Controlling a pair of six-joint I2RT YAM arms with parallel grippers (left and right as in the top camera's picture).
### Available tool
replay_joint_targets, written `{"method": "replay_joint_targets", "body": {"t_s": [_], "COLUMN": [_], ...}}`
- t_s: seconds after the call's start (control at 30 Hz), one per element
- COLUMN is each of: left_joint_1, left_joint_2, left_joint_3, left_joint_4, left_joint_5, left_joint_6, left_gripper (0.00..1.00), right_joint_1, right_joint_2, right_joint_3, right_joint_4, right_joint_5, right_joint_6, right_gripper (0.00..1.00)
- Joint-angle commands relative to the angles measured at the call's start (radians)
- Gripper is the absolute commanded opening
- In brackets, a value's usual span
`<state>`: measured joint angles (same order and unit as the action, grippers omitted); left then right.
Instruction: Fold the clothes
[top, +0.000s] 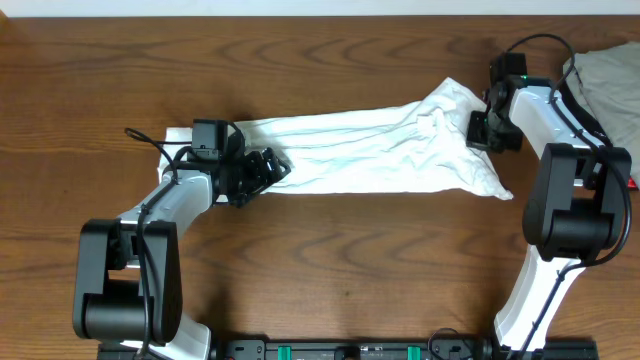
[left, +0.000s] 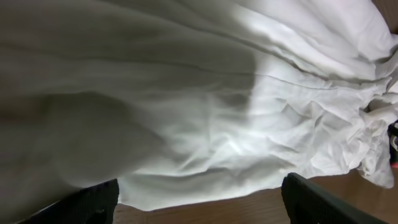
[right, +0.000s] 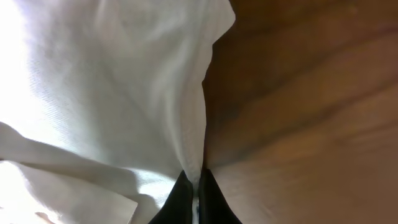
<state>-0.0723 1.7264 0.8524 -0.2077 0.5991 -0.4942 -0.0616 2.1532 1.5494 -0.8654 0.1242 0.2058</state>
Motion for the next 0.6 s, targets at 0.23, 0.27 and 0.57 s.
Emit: {"method": "replay_joint_targets", "body": {"t_s": [0.23, 0.27, 0.57], "left_joint_1": [-0.002, -0.001, -0.001], "left_joint_2": [0.035, 0.031, -0.033], "left_joint_3": [-0.030, -0.030, -0.030], "left_joint_4": [-0.005, 0.005, 0.009], "left_joint_5": [0.012, 0.026, -0.006], "left_joint_6": [0.000, 0.004, 0.097], "left_gripper": [0.87, 0.87, 0.87], "right_joint_1": [-0.004, -0.008, -0.045], "right_joint_2": [-0.011, -0.017, -0.088], "right_joint_3": [0.040, 0.055, 0.194], "right_joint_4": [-0.086, -0.104, -0.264], "right_joint_5": [0.226, 0.242, 0.291], "right_joint_6": [0.124, 0.141, 0.246], "right_gripper": [0.50, 0.63, 0.81]}}
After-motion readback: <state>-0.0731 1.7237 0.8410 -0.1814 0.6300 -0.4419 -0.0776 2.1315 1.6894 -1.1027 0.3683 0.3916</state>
